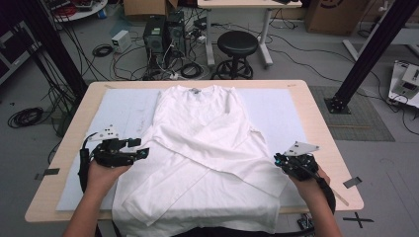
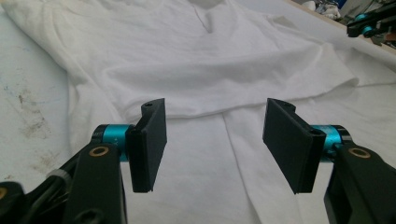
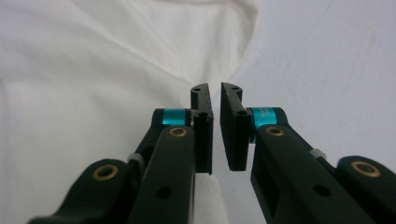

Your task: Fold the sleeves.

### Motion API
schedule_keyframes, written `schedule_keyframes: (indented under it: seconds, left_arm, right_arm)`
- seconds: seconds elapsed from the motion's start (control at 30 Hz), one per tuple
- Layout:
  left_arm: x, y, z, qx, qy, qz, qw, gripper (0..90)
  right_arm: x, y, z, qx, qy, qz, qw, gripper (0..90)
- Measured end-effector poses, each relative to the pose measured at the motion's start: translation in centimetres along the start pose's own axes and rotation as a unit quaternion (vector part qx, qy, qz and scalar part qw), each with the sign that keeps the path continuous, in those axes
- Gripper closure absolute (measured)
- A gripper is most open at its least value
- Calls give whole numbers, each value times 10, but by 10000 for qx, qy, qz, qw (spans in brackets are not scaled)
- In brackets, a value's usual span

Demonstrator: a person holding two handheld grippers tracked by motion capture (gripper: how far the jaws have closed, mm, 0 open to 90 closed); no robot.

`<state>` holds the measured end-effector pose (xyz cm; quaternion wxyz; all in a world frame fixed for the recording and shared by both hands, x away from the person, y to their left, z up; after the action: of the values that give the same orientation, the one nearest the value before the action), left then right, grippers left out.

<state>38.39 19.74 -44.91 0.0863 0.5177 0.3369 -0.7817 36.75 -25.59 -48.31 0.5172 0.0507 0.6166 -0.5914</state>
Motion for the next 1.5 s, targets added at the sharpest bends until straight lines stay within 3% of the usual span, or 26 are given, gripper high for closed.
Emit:
schedule_keyframes:
  seconds: [0.17,0.2,0.23,0.3,0.33,0.47,0.53,0.6,0.63,0.83,1.0,1.17,1.3,1.43,1.5]
  left_arm:
    - [1,1,1,12,31,-27,10000,398]
    - [1,1,1,12,31,-27,10000,398]
    - [1,1,1,12,31,-27,10000,398]
    - [0,0,2,28,47,8,10000,398]
    - [0,0,2,28,70,-4,10000,398]
    - [-2,-2,3,38,69,35,10000,398]
    - [-2,-2,3,40,52,40,10000,398]
    - [-2,-2,2,46,49,30,10000,398]
    - [-1,-2,2,52,58,23,10000,398]
    - [-3,-3,2,45,63,51,10000,398]
    - [-3,-4,2,30,49,68,10000,398]
    - [-2,-3,2,33,63,34,10000,399]
    - [-2,-2,2,35,50,25,10000,398]
    - [-3,-2,2,24,32,60,10000,398]
    - [-3,-2,2,27,42,56,10000,398]
  right_arm:
    - [-14,-11,-27,-562,50,241,9981,743]
    - [-14,-11,-27,-562,50,241,9981,743]
    - [-15,-10,-38,-779,85,243,9966,743]
    - [-15,-10,-38,-779,85,243,9966,729]
    - [-14,1,-68,-1242,-59,115,9922,668]
    - [-6,17,-94,-1650,-330,-106,9857,678]
    - [-4,20,-98,-1678,-393,-101,9850,725]
    - [-5,18,-99,-1720,-460,-40,9840,897]
    - [-5,16,-100,-1680,-507,-71,9845,900]
    - [-11,0,-102,-1672,-559,51,9843,900]
    - [-5,-12,-107,-1733,-581,39,9831,900]
    - [9,-7,-114,-1845,-535,-122,9813,900]
    - [8,-7,-116,-1854,-584,-92,9809,900]
    - [-15,-12,-104,-1776,-345,304,9830,740]
    - [-21,-11,-100,-1690,-292,379,9845,721]
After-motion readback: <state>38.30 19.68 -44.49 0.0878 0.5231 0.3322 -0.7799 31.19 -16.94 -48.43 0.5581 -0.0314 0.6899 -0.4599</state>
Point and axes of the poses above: each handheld gripper's, and its own axes: y roughly forward along the jaws, x roughly out of its underside, z roughly to its right, the point moved 10 cm from there along y, roughly forward along the jaws, and after that the axes turned 4 degrees about x, right-handed, at the moved point
